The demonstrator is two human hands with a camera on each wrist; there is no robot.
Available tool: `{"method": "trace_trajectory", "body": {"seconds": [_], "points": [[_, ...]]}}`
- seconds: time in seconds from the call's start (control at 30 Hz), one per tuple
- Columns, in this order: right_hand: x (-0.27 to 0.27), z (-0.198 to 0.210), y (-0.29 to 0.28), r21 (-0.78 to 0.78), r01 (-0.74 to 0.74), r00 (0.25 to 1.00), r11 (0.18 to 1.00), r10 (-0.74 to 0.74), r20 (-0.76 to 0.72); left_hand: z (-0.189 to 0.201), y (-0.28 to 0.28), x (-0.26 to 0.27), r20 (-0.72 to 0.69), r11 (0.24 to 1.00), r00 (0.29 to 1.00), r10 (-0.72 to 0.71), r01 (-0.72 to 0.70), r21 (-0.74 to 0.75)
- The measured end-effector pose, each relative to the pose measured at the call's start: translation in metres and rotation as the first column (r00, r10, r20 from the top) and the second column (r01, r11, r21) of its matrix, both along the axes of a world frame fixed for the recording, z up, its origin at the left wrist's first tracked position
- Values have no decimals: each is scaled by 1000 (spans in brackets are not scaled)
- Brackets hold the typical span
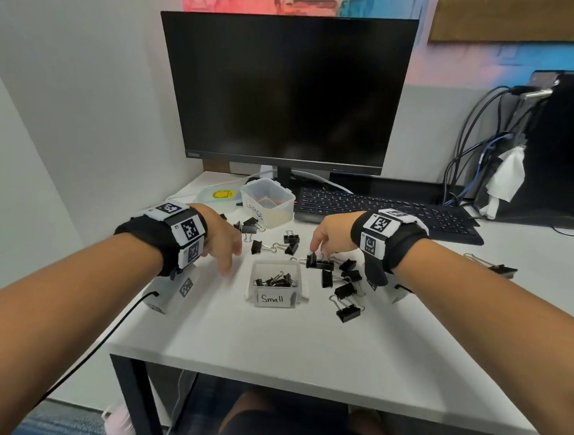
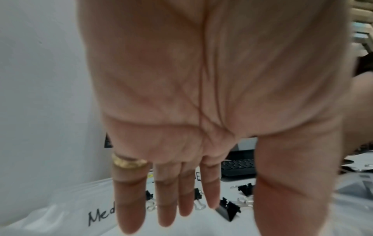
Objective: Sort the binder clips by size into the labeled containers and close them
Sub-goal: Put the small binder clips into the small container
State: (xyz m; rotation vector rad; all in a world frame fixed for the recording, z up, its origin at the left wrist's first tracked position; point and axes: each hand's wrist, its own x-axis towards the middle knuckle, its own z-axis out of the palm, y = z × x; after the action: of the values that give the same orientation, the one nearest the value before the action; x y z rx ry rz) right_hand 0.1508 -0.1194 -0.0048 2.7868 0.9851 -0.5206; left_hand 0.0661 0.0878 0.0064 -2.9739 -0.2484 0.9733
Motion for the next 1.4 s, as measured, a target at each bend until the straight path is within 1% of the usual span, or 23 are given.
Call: {"method": "trace_trajectory", "body": {"seconds": [0.07, 0.2, 0.27, 0.37, 0.43, 0.57, 0.67, 0.77, 0.93, 1.03, 1.13, 1.23, 1.33, 1.4], "points": [[0, 0, 7, -7, -13, 1000, 1000, 13, 6, 0, 6, 1, 7, 997, 1000, -8, 8, 72], [2, 0, 23, -64, -43, 999, 997, 44, 15, -3, 12, 0, -24, 983, 999, -39, 43, 178], [2, 1, 29, -86, -61, 998, 994, 64, 26, -5, 14, 1, -46, 982, 998, -49, 57, 182], [4, 2, 37, -106, -95, 994, 990, 100, 49, -9, 20, 5, -66, 989, 997, -30, 40, 145], [6, 2, 43, -125, -107, 993, 986, 113, 40, -10, 27, 8, -34, 989, 999, -19, 24, 144], [12, 0, 52, -158, -138, 988, 978, 147, 45, -9, 36, 17, 109, 981, 993, -42, 20, 194], [18, -5, 56, -187, -157, 985, 970, 168, 44, -7, 37, 22, 146, 969, 987, -73, 36, 244], [25, -6, 59, -179, -146, 987, 973, 155, 37, -5, 36, 32, 128, 963, 987, -92, 56, 264], [30, -4, 59, -139, -136, 990, 981, 139, 8, 3, 31, 47, 78, 967, 993, -89, 68, 245], [36, -1, 53, -116, -118, 993, 986, 117, -18, 6, 23, 54, 24, 966, 993, -117, 108, 235], [39, 3, 45, -145, -114, 993, 983, 107, -51, 7, 13, 56, -47, 955, 986, -158, 165, 245], [39, 3, 40, -168, -96, 995, 981, 89, -53, 0, 8, 58, -131, 948, 975, -180, 208, 241], [40, 1, 38, -125, -58, 996, 991, 49, -76, -5, 9, 58, -138, 962, 975, -175, 199, 187], [41, 2, 38, -99, -62, 994, 993, 52, -92, -6, 8, 58, -134, 975, 976, -173, 189, 117]]}}
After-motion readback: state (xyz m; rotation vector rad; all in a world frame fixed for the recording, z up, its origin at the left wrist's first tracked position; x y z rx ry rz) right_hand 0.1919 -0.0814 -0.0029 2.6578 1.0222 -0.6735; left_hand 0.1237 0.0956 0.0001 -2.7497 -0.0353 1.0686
